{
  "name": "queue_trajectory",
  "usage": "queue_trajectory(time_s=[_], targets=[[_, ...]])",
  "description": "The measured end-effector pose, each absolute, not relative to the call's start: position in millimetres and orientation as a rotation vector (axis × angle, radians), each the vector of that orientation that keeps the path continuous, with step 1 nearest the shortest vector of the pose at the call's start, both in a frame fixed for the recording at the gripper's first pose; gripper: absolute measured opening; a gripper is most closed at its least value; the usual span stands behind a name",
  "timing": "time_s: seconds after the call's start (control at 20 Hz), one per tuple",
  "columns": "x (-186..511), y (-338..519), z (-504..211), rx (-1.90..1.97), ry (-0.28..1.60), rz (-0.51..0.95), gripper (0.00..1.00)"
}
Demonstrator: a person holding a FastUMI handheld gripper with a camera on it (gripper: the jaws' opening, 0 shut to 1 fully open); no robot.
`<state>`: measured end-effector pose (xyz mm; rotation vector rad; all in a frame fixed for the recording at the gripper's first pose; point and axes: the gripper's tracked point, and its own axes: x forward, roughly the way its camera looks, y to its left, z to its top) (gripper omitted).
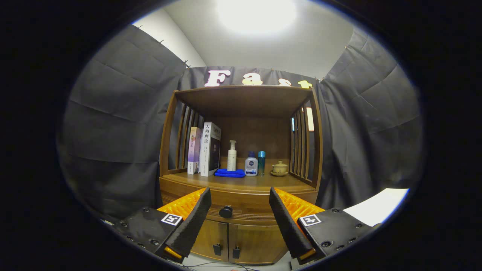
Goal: Pull open the drawer, take out the items inside it, and place them on the countertop above the cabinet.
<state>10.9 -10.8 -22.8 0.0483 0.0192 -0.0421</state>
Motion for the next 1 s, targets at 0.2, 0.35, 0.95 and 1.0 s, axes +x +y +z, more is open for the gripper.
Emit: queue_trajectory(time_s=[0.2,0.35,0.95,1.0], targets=[[29,-8,-34,0.071,0.032,-0.063,0.97],[49,-5,-47,0.068,0.066,-0.071,0.97],[124,17,-135,0.105,0.266,-0.083,0.97],[128,20,-141,0.094,0.274,-0.081,0.97]])
